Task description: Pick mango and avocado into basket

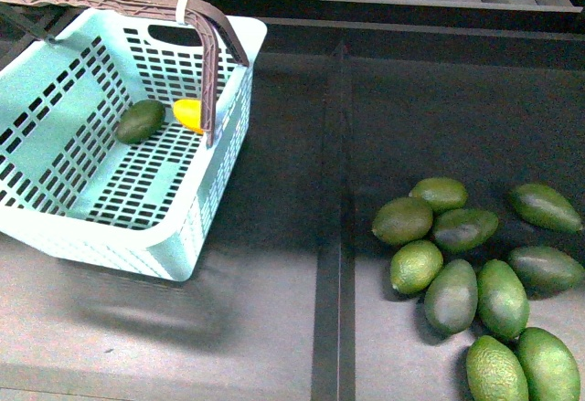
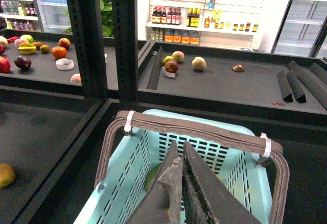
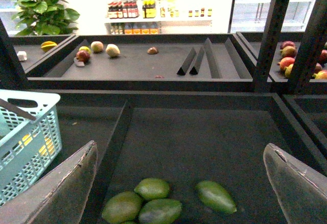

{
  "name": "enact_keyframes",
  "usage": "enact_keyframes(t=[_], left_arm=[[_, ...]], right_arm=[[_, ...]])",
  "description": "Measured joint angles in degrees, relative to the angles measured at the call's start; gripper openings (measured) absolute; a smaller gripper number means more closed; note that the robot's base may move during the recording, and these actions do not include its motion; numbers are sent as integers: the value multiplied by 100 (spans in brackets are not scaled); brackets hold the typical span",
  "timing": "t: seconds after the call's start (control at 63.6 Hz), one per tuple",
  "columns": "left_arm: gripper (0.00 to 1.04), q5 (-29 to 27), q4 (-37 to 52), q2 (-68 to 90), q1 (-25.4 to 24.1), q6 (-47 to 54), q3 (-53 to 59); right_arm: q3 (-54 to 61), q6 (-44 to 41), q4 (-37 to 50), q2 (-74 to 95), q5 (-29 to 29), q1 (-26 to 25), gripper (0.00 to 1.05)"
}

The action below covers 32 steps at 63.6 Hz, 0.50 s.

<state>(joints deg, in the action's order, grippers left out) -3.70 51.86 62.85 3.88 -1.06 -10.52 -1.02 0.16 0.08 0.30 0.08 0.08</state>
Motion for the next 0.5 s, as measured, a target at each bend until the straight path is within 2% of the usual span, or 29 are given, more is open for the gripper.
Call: enact_keyframes(t=[0.031, 0.094, 0.204, 0.299, 0.503], left_arm=[[2, 273, -61, -144, -153, 4, 87], [2, 332, -225, -476, -343, 20, 258], [2, 365, -514, -975, -363, 22, 470], [2, 365, -310, -1099, -367, 24, 754], [2, 369, -1176, -2133, -369, 26, 944]], right_arm=[[0, 0, 0, 0, 0, 0, 96], [0, 0, 0, 0, 4, 0, 96], [0, 0, 0, 0, -2, 0, 96], [0, -2, 0, 0, 0, 0, 96], [0, 0, 0, 0, 0, 0, 96]])
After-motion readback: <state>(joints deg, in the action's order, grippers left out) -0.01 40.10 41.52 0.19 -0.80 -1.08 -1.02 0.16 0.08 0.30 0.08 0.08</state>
